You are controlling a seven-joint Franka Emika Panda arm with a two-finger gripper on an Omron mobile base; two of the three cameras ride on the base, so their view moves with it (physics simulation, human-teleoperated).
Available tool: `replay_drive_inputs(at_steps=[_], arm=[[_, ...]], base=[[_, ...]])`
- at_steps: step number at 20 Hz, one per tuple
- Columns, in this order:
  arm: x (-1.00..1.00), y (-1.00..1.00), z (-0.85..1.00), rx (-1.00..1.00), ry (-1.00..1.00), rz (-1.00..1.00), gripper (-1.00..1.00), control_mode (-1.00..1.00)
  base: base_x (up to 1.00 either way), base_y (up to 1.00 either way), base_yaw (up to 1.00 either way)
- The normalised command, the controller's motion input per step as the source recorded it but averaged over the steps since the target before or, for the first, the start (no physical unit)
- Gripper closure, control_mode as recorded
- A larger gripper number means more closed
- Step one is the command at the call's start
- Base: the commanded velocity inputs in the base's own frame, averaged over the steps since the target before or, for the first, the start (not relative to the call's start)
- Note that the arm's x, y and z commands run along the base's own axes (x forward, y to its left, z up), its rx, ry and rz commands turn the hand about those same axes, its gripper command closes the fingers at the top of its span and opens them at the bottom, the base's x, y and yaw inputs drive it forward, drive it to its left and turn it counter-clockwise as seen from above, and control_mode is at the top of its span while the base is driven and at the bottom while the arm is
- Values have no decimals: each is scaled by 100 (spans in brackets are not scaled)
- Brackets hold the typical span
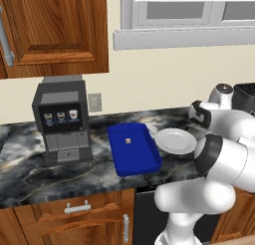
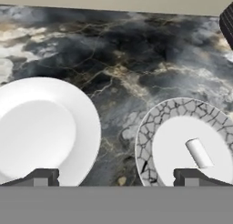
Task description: Move the dessert items from the plates to the tray.
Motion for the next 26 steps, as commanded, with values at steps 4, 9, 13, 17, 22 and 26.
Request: replay_drive_inputs(at_steps=[4, 9, 13, 17, 22, 26], arm=[[0, -32, -16, 0, 0, -1, -100, -100], [0, -42, -25, 0, 0, -2, -100, -100], [0, -53, -14, 0, 0, -3, -100, -100], [0, -59, 0, 0, 0, -4, -100, -100], [-12, -47, -8, 0, 0, 0, -100, -100], [-20, -16, -10, 0, 0, 1, -100, -100]], base=[[0, 0, 0], [0, 0, 0], [0, 0, 0], [0, 0, 0], [0, 0, 0], [0, 0, 0]])
